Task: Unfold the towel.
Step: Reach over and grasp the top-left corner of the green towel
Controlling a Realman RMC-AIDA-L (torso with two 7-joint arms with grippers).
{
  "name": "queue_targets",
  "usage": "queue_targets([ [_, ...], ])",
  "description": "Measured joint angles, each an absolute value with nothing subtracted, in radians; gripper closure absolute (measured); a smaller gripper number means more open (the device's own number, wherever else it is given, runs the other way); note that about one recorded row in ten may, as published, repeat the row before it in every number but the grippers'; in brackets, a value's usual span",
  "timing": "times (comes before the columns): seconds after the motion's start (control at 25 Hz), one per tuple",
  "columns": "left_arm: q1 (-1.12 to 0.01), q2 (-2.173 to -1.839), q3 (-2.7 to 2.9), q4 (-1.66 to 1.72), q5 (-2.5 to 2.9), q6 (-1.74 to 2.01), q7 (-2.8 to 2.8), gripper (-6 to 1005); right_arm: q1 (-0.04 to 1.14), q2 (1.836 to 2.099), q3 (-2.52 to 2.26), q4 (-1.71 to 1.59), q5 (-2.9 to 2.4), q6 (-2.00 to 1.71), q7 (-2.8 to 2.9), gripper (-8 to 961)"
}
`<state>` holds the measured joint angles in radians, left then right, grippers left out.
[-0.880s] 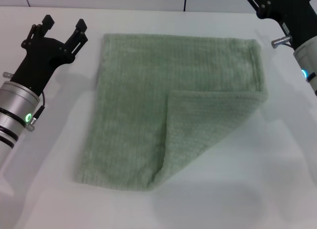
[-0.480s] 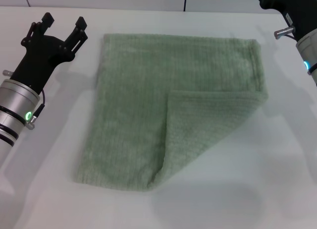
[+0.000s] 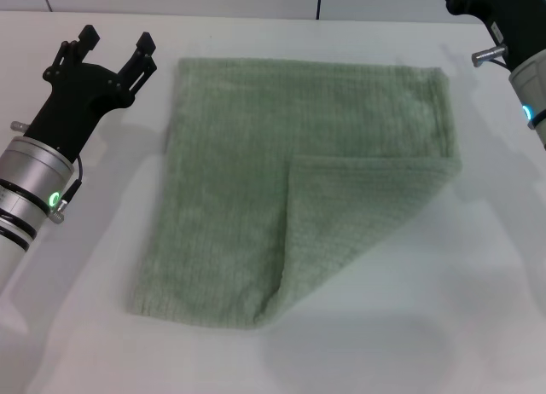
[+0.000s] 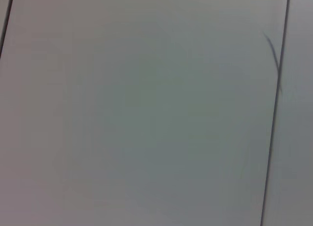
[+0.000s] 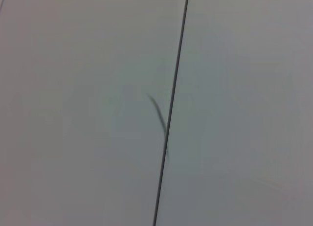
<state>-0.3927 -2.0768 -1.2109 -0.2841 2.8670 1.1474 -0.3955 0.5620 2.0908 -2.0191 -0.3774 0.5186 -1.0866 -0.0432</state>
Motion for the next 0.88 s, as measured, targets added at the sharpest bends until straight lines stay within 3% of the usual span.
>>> queue_targets([
  [0.44, -0.418, -2.078, -1.216, -0.285, 2.867, 1.137, -0.392, 186, 0.554, 2.091, -2.013, -0.366, 0.519, -1.092, -0.043, 168],
  [0.68, -0.434, -2.079, -1.22, -0.298, 2.867, 1.099, -0.395, 360, 0.539, 2.09, -1.981, -0.362, 0.521, -1.092, -0.043, 167],
  [0.88, -0.436, -2.078, -1.221, -0.323, 2.867, 1.053, -0.396, 563, 0.525, 2.09, -1.963, -0.362, 0.522, -1.098, -0.043, 168],
])
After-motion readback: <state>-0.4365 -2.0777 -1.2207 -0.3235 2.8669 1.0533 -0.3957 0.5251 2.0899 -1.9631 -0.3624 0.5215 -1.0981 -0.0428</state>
